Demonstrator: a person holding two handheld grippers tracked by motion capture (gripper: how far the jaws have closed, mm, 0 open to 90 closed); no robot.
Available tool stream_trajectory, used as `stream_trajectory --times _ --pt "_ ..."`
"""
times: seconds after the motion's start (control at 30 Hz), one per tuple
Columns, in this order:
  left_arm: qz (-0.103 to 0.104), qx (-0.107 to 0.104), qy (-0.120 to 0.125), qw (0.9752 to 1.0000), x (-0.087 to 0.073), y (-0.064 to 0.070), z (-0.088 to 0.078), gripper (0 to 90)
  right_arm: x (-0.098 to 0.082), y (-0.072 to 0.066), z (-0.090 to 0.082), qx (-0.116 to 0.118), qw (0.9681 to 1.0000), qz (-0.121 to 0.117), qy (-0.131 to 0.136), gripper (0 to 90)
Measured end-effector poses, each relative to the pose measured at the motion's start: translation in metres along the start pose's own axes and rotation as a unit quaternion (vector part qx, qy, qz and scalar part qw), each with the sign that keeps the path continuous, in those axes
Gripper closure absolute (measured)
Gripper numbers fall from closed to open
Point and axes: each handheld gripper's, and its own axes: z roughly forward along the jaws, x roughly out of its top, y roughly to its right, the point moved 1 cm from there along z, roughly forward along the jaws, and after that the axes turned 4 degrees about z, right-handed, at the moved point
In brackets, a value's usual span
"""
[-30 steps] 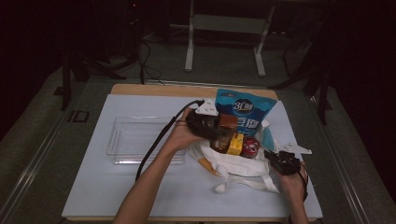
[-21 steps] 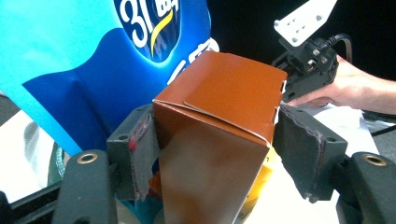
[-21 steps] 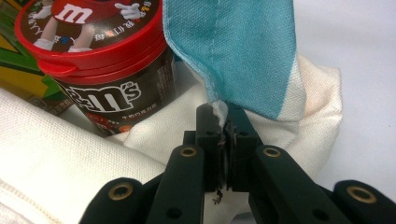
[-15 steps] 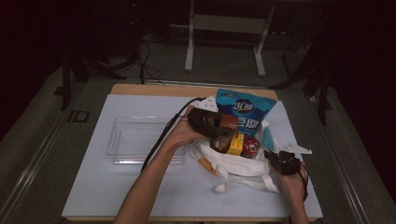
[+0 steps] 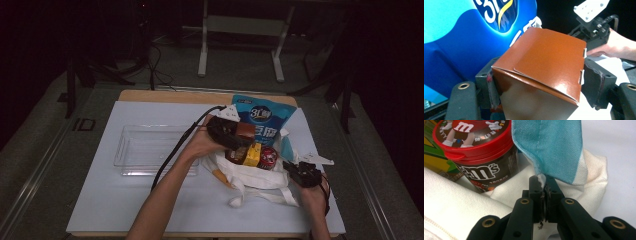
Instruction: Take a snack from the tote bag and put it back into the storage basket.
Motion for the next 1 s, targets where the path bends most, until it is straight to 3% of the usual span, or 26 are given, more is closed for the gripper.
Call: stream_trajectory --times 0.23,0.4,0.53,0.63,0.67,1.0 --pt "-0.014 0.027 -0.005 0.9995 0.001 0.008 -0.001 28.1 0.001 0.000 0.000 -0.001 1.0000 -0.001 -0.003 86.0" --pt "-0.024 0.033 -0.006 0.9992 0.000 0.010 -0.003 28.3 0.001 0.000 -0.001 0.001 1.0000 0.001 -0.003 85.9" --pt "-0.025 0.021 -0.003 0.9995 -0.002 0.008 -0.007 28.5 0.001 0.002 -0.001 0.006 1.0000 0.004 -0.001 85.9" --pt "-0.021 -0.022 0.021 0.9993 -0.007 0.005 -0.013 29.4 0.001 0.002 -0.001 0.008 0.9999 0.007 0.000 85.8" --pt "-0.028 -0.038 0.033 0.9983 -0.009 0.003 -0.014 34.1 0.001 0.002 -0.001 0.009 0.9999 0.008 0.000 85.8" --pt "-0.026 -0.049 0.046 0.9974 -0.012 0.000 -0.011 33.1 0.001 0.002 -0.001 0.010 0.9999 0.007 0.000 85.7"
